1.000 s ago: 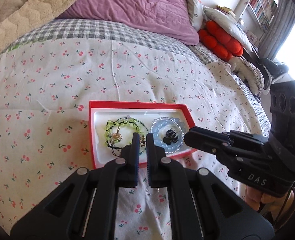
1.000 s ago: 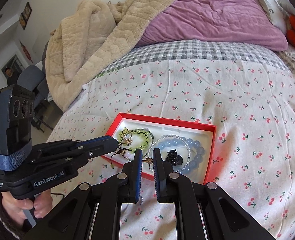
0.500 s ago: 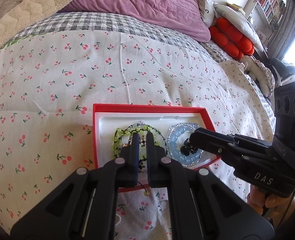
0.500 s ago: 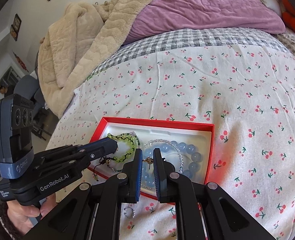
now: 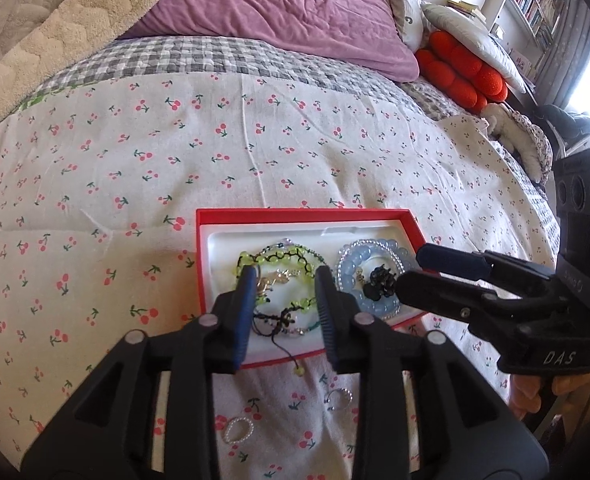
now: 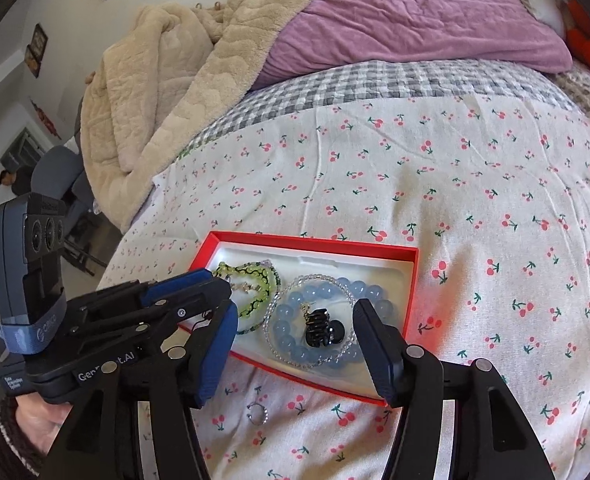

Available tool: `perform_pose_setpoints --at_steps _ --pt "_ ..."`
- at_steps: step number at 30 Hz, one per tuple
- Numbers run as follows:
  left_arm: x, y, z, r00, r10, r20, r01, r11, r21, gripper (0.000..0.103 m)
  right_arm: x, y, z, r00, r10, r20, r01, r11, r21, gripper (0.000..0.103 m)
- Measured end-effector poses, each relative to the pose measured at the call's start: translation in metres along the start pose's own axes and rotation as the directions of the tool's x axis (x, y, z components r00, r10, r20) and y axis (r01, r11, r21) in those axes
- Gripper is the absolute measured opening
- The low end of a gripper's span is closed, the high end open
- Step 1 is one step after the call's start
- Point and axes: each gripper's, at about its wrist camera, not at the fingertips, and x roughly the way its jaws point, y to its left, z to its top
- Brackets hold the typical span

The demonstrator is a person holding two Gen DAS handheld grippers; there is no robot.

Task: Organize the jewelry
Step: 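Open both tools to release the jewelry into the box and withdraw, then move both tools toward the two remaining pearl rings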

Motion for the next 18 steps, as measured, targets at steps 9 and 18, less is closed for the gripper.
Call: perform_pose_setpoints --at_steps 9,18 --pt "-0.029 0.004 -0.018 0.999 0.046 0.016 -0.046 0.998 0.032 0.066 -0.019 0.006 -0.014 0.999 -0.043 0.001 0.043 0.997 -0.058 0.065" --pt "-0.040 0.016 -0.057 0.990 0.141 -0.027 -0.138 0.986 0.089 0.080 -0.028 0.009 -0.042 0.994 -0.105 -0.018 0.102 0.987 -0.124 0.072"
